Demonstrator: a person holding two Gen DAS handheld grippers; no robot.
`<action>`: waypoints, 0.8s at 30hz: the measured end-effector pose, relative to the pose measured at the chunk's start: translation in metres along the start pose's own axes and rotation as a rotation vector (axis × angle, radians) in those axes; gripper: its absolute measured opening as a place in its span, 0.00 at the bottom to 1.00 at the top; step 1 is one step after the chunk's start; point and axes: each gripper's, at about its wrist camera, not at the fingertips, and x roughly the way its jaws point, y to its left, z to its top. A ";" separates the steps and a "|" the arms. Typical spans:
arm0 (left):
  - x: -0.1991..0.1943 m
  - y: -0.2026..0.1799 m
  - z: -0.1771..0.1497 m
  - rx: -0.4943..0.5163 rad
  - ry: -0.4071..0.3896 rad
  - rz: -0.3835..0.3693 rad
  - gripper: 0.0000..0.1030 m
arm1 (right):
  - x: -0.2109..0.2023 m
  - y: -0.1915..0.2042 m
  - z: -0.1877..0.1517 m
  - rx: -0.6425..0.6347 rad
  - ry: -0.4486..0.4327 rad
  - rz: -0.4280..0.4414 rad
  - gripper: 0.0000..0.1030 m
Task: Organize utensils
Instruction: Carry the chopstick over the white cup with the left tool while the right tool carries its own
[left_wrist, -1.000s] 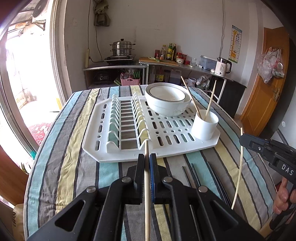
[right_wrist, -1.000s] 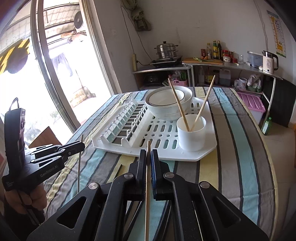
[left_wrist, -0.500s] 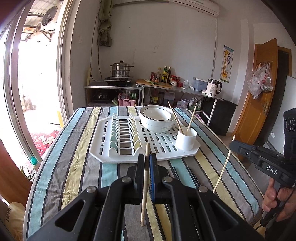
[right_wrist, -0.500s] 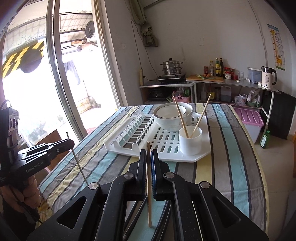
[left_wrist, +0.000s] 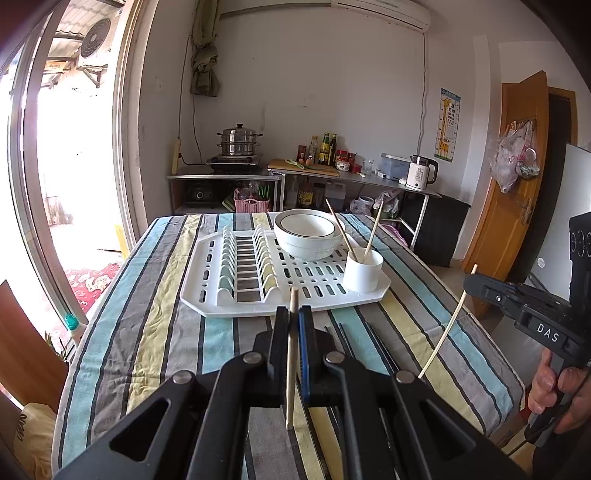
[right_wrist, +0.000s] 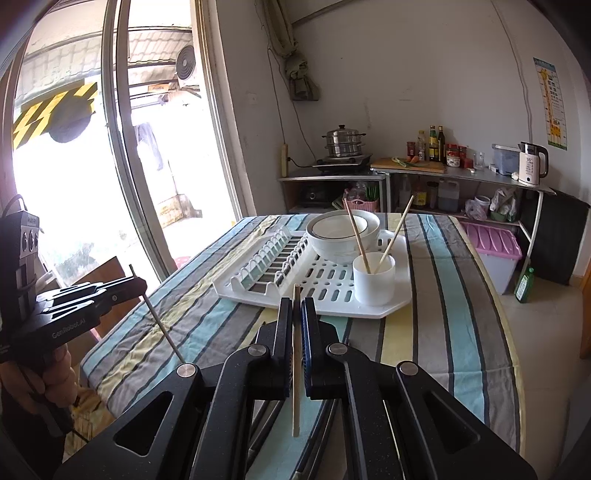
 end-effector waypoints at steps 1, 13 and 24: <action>0.000 0.000 0.003 0.005 -0.006 0.003 0.05 | -0.002 -0.001 0.003 -0.001 -0.009 -0.001 0.04; 0.041 -0.025 0.060 0.032 -0.019 -0.101 0.05 | 0.000 -0.036 0.042 0.015 -0.086 -0.067 0.04; 0.105 -0.055 0.113 0.002 -0.022 -0.166 0.05 | 0.033 -0.086 0.088 0.082 -0.124 -0.115 0.04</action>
